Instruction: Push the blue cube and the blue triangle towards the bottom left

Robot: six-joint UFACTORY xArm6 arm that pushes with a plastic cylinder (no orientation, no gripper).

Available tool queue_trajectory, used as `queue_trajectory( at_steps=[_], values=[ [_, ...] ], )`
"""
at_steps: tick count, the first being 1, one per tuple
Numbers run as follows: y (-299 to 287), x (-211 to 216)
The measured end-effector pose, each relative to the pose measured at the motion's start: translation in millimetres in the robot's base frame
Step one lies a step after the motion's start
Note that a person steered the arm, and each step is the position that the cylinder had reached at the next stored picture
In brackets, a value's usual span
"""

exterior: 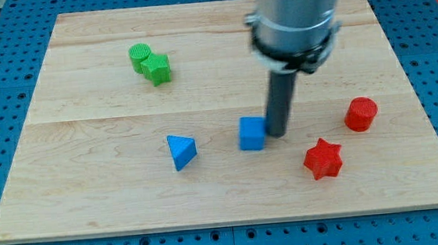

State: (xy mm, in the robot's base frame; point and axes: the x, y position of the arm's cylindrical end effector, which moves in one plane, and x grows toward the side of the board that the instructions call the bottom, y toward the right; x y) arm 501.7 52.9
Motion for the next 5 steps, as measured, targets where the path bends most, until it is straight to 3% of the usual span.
queue_trajectory(
  at_steps=[1,3,4,5],
  values=[
    [-52.5,23.7],
    [-135.5,30.6],
    [-159.9,30.6],
    [-123.8,19.7]
  ],
)
